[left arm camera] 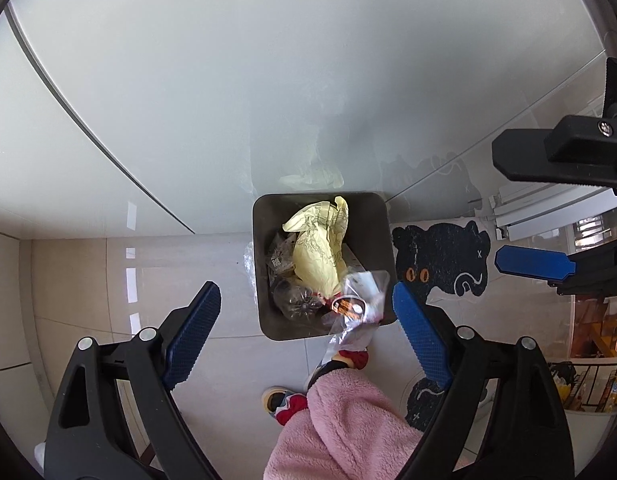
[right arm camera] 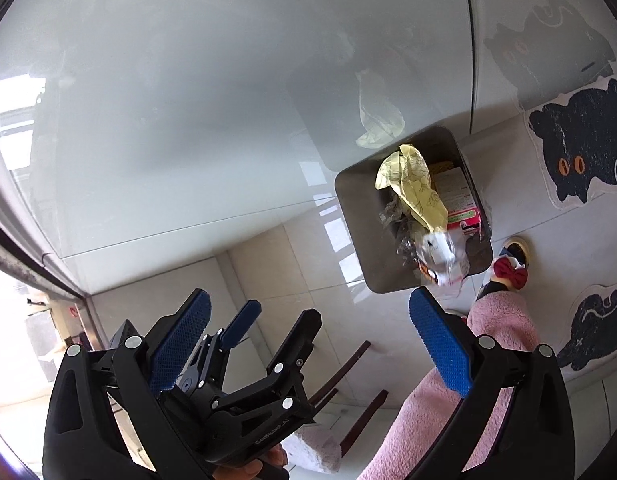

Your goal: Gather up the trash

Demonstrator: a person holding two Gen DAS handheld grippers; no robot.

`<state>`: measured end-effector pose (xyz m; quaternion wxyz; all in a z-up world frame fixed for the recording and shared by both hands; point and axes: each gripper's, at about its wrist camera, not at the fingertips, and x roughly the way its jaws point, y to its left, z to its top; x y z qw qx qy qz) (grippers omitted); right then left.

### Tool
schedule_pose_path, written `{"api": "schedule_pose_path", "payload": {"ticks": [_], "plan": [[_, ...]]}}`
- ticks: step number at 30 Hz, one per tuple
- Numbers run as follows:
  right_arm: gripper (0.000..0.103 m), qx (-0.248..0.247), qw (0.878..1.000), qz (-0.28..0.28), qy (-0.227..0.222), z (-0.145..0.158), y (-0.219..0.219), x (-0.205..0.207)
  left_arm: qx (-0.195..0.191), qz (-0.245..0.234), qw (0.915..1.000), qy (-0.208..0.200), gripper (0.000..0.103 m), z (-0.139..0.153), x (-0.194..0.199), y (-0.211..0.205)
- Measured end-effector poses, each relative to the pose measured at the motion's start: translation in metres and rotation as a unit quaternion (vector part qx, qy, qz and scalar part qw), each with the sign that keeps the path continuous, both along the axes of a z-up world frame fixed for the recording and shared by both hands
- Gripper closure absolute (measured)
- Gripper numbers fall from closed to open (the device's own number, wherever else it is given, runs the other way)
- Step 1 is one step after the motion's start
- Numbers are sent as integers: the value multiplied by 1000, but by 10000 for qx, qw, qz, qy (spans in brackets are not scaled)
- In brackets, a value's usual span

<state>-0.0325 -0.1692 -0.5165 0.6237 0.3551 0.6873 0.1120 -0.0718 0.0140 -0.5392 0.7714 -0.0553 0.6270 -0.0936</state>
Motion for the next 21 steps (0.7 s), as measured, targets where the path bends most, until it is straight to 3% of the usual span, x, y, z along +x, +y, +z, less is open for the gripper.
{"api": "schedule_pose_path", "payload": {"ticks": [4, 11, 14, 21], "plan": [[3, -176, 9993, 132, -292, 40, -5, -7, 32, 73, 9998, -163, 20, 37, -3, 1], [3, -668, 9892, 412, -1239, 147, -23, -29, 134, 187, 9975, -672, 17, 133, -14, 3], [3, -868, 9806, 552, -1671, 189, -28, -33, 221, 252, 9949, -951, 14, 178, -20, 3], [3, -1647, 9456, 798, -2688, 278, -31, -39, 173, 530, 9836, -1714, 8, 288, -25, 5]]}}
